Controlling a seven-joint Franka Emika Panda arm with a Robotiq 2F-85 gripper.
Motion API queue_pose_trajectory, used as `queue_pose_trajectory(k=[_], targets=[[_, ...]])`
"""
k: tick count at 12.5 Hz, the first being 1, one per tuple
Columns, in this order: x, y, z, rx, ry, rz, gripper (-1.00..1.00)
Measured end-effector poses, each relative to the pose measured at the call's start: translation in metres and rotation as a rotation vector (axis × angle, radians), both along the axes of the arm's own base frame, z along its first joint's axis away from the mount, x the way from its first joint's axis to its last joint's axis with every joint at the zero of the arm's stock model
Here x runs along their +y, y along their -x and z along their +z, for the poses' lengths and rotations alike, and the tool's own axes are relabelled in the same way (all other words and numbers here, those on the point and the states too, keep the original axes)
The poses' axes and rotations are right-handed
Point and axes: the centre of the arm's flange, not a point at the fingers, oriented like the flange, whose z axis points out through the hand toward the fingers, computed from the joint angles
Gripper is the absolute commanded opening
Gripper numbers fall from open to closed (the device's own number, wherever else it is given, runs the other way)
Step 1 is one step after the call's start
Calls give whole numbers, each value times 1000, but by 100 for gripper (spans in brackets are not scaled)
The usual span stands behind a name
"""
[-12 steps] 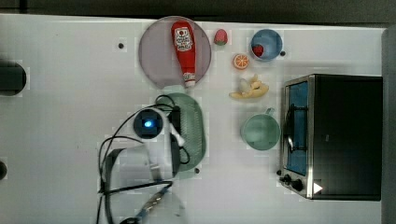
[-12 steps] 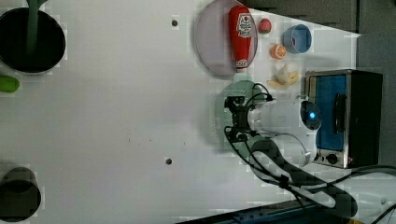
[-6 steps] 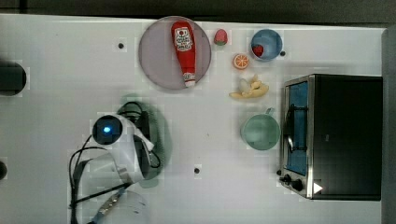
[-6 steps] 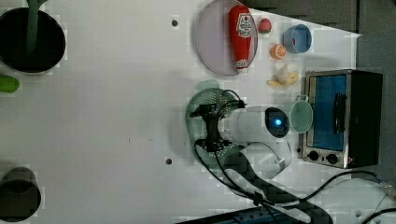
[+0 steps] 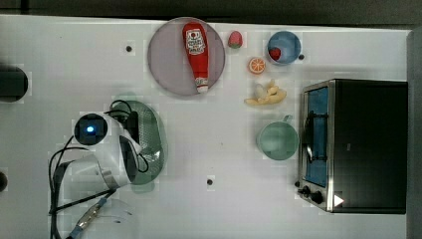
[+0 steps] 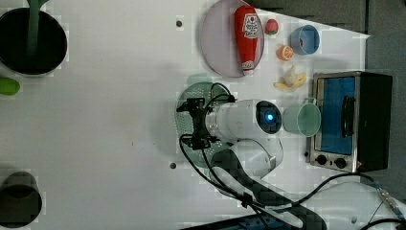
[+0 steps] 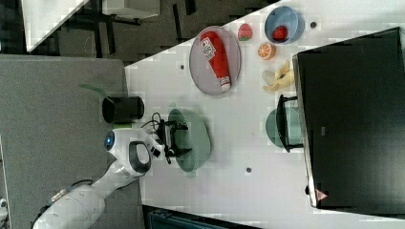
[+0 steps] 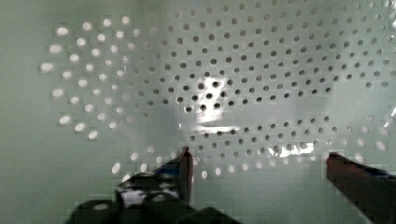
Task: Drag strainer right to left.
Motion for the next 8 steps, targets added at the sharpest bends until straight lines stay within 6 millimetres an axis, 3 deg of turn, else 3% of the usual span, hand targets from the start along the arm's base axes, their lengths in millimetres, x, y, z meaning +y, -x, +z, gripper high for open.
queue_pose_trajectory(k=[6, 8], targets=[[34, -3, -9, 9, 11, -35, 100], [54, -5, -6, 4, -18, -46, 100]])
